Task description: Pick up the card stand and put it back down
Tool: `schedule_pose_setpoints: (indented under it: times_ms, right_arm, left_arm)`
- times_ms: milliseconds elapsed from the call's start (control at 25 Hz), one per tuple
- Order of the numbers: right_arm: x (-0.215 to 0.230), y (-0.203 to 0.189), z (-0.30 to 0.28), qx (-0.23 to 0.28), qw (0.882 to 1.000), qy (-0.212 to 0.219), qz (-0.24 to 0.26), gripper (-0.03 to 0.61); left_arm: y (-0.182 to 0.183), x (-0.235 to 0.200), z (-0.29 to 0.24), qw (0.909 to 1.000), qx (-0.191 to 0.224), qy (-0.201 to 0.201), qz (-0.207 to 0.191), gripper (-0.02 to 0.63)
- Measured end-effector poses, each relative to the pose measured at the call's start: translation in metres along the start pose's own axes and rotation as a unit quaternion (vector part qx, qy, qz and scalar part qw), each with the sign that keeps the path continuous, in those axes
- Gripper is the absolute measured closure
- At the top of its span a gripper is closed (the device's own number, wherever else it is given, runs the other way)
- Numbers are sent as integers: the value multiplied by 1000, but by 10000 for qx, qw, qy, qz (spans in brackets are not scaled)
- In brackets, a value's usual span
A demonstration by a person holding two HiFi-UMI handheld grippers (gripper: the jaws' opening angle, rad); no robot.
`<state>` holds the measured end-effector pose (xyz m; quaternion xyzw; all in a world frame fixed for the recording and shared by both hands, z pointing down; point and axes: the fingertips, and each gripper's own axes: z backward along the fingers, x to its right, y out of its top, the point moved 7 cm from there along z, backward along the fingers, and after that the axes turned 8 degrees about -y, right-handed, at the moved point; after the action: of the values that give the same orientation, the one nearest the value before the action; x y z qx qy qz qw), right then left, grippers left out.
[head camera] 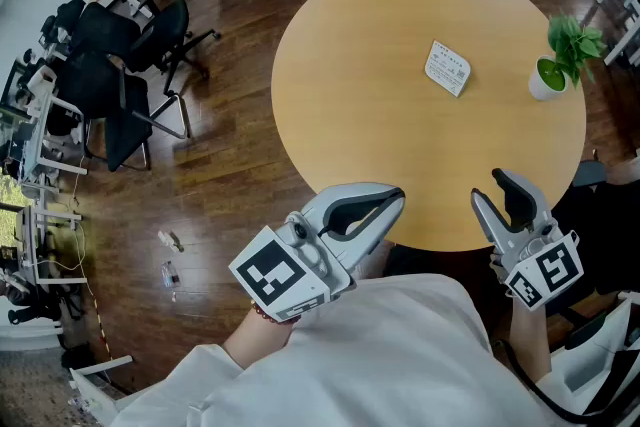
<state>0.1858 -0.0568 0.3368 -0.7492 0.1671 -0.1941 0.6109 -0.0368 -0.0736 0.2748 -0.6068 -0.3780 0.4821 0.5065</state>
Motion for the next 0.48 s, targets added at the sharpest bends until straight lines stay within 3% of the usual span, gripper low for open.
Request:
schedule_pose_setpoints:
  times_ms: [120, 320, 480]
  right_arm:
    - [34, -23, -36, -195, 9998, -36, -87, 410]
    - [129, -47, -108, -440, 9956, -379, -735, 354]
    - [190, -50, -158, -610, 9944, -561, -652, 365]
  left_arm:
    - [0, -21, -11, 9998, -152, 131, -19, 614]
    - [4, -51, -44, 9989, -243, 355, 184, 614]
    - [3, -68, -68, 9965, -507, 538, 397, 614]
